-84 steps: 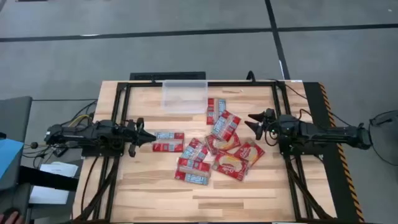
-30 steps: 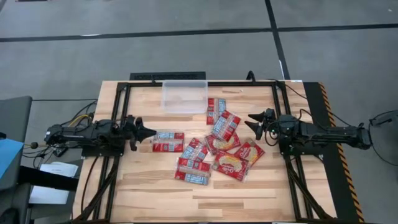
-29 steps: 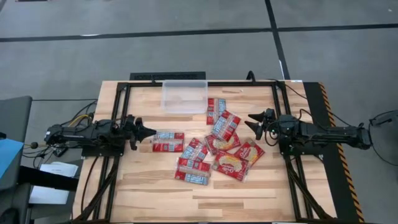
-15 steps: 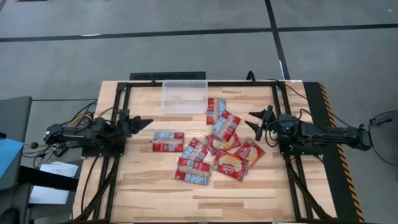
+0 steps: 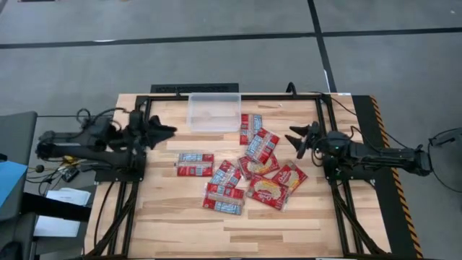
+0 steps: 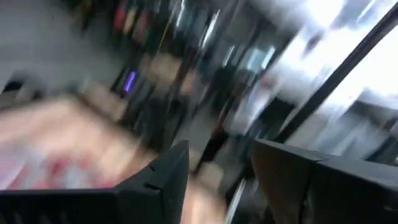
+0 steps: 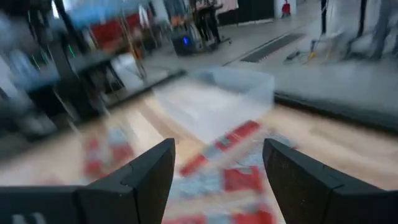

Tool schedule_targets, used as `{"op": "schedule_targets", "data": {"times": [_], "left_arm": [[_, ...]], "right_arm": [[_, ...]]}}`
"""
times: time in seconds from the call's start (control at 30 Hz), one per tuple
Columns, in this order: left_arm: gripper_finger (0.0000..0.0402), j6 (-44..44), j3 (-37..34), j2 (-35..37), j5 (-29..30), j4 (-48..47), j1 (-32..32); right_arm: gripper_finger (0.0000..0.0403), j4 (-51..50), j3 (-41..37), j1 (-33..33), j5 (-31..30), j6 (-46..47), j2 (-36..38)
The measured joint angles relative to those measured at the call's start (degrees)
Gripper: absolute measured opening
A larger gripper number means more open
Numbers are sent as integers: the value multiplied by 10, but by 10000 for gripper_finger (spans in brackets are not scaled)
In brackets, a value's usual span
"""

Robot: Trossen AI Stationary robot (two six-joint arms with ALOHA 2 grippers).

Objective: Sort popcorn bags into baskets
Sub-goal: Put the red popcorn bag into the transparent bin

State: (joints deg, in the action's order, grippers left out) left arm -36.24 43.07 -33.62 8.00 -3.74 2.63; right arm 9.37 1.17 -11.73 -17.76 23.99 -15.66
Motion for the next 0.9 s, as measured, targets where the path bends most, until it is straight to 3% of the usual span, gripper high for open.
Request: {"op": "schedule_targets", "data": {"times": [0.13, 0.23, 0.33, 0.47, 0.6, 0.73, 0.9], "left_arm": [[189, 1, 180, -135, -65, -327, -13], [194, 56, 266, -226, -84, -553, -35], [195, 156, 279, -284, -112, -637, -67], [195, 239, 222, -304, -198, -599, -144], [195, 313, 147, -296, -272, -537, -244], [195, 406, 79, -304, -287, -498, -321], [195, 460, 17, -351, -318, -412, -360]], "right_arm": [[270, 2, 0, 1, 14, 183, 0], [270, -7, 0, 1, 15, 238, 0], [270, -8, 0, 2, 26, 237, 0], [270, -21, 0, 2, 31, 227, 0], [270, -32, 1, 2, 82, 227, 0], [270, -56, 1, 2, 102, 227, 0], [270, -70, 2, 2, 102, 227, -1]]}}
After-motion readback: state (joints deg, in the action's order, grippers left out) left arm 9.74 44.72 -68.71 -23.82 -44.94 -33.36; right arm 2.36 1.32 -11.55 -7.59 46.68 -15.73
